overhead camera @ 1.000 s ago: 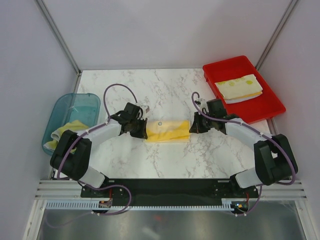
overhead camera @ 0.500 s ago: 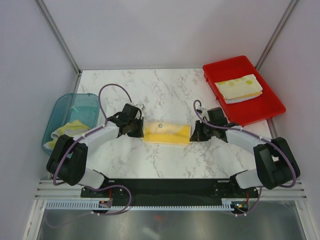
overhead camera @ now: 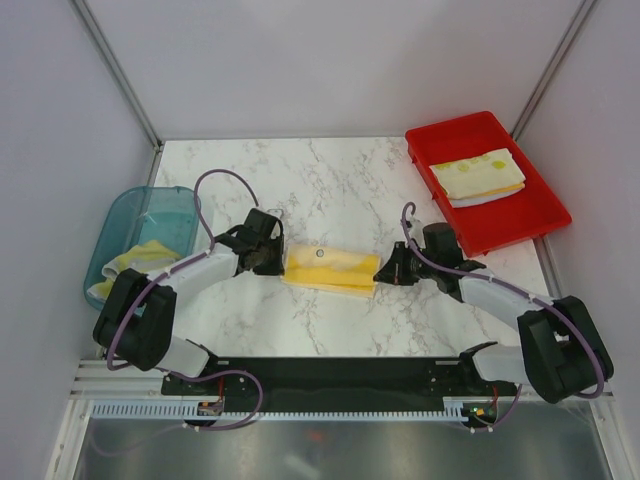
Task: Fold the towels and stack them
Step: Fold the towel
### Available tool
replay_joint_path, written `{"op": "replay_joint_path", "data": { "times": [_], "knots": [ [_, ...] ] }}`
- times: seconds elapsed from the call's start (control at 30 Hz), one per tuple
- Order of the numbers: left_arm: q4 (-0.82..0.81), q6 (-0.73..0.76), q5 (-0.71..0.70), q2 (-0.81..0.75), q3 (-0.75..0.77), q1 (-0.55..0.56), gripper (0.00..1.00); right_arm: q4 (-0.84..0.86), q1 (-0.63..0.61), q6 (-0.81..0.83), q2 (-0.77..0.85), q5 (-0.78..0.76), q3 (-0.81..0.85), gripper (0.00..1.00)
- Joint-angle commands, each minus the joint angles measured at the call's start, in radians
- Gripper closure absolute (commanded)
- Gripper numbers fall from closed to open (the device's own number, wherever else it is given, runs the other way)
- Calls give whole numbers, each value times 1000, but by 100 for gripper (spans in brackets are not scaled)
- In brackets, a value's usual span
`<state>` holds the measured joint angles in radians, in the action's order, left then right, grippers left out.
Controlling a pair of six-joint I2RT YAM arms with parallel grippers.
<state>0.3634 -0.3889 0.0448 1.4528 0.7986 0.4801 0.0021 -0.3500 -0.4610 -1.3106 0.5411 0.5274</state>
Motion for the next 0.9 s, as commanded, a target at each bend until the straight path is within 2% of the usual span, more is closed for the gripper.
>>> {"op": "replay_joint_path", "data": {
  "times": [0.0,0.17,0.3,0.33,0.37,0.4,0.47,0.5,0.53,0.57,0.63,0.7,0.83,0.87],
  "knots": [
    [-15,-54,-39,11,-6,-1,98,102,-9,-96,50,-3,-49,100],
    [-12,-77,-42,32,-15,-1,98,304,-20,-235,39,-15,-204,100],
    [-12,-91,-42,49,-12,-1,98,377,-32,-269,7,-12,-253,90],
    [-9,-93,-42,41,-10,-1,97,383,-33,-269,8,-1,-253,83],
    [0,-94,-42,38,-6,-1,94,371,-32,-260,14,2,-250,80],
    [14,-93,-40,32,2,-1,83,351,-32,-254,23,-3,-233,78],
    [40,-91,-88,12,37,-1,71,272,-32,-240,66,-16,-213,68],
    [77,-85,-95,6,51,-1,64,231,-32,-213,85,-26,-184,59],
    [101,-84,-111,1,97,-3,61,189,-32,-199,123,-39,-169,57],
    [130,-84,-140,-6,123,-3,59,99,-32,-186,145,-73,-153,55],
    [176,-73,-157,-15,184,-1,56,23,-30,-154,189,-104,-115,53],
    [181,-73,-131,-31,211,-1,56,-28,-32,-157,197,-127,-95,56],
    [129,-68,-42,-13,228,0,57,-13,-32,-191,142,-133,-61,64],
    [94,-65,54,-5,220,0,58,48,-32,-199,126,-125,-60,64]
  ]
}}
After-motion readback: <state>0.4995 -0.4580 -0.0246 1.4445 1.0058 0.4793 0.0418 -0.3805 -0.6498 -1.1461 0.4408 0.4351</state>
